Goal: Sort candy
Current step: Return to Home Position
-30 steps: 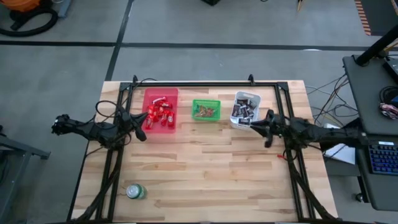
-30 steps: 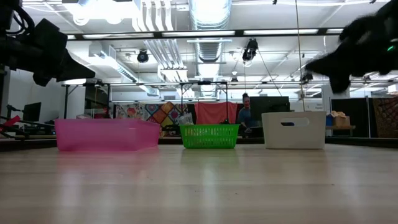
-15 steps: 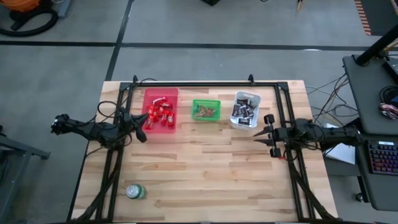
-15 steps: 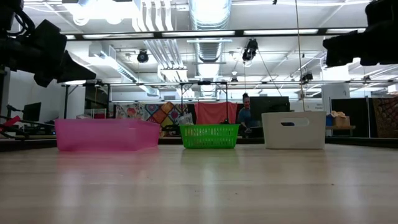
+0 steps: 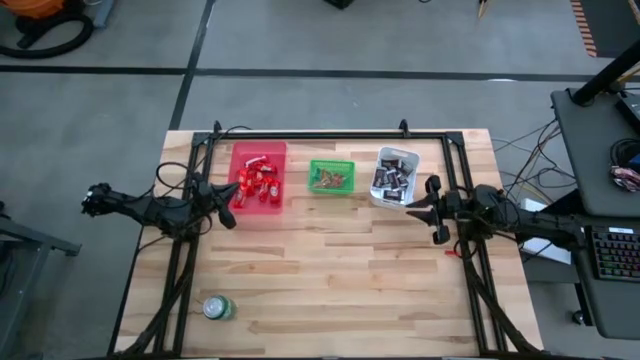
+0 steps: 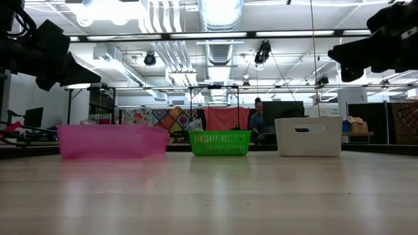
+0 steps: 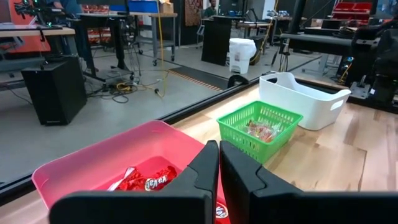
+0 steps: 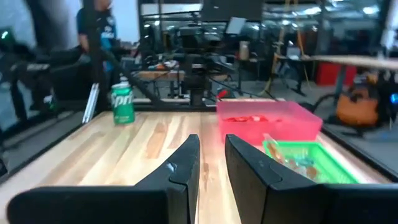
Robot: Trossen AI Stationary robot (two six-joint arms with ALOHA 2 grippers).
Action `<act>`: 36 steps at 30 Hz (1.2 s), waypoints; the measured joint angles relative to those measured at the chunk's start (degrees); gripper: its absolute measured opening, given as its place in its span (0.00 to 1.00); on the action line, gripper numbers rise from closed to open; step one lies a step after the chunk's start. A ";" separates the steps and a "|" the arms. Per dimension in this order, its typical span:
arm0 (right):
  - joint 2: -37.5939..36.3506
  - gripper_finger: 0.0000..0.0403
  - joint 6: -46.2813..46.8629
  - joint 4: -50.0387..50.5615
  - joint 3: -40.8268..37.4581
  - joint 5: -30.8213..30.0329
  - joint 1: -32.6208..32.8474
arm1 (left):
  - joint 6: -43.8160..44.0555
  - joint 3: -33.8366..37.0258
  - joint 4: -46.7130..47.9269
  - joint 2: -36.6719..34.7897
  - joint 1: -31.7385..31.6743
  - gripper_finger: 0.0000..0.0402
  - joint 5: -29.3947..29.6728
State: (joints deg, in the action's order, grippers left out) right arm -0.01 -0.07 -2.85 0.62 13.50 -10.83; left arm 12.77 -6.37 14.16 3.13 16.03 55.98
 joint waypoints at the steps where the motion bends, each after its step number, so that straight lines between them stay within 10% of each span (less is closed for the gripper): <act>1: 0.00 0.17 1.55 -0.02 0.00 0.00 -0.54 | -0.02 0.00 0.01 -0.02 0.00 0.00 0.00; 36: 0.55 0.17 8.45 -0.17 -0.07 0.00 -0.96 | -0.02 0.00 0.00 -0.04 -0.02 0.00 0.00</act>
State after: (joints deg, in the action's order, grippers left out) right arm 0.54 8.38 -3.03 0.56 13.50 -11.79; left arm 12.75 -6.37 14.15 3.09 16.01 55.99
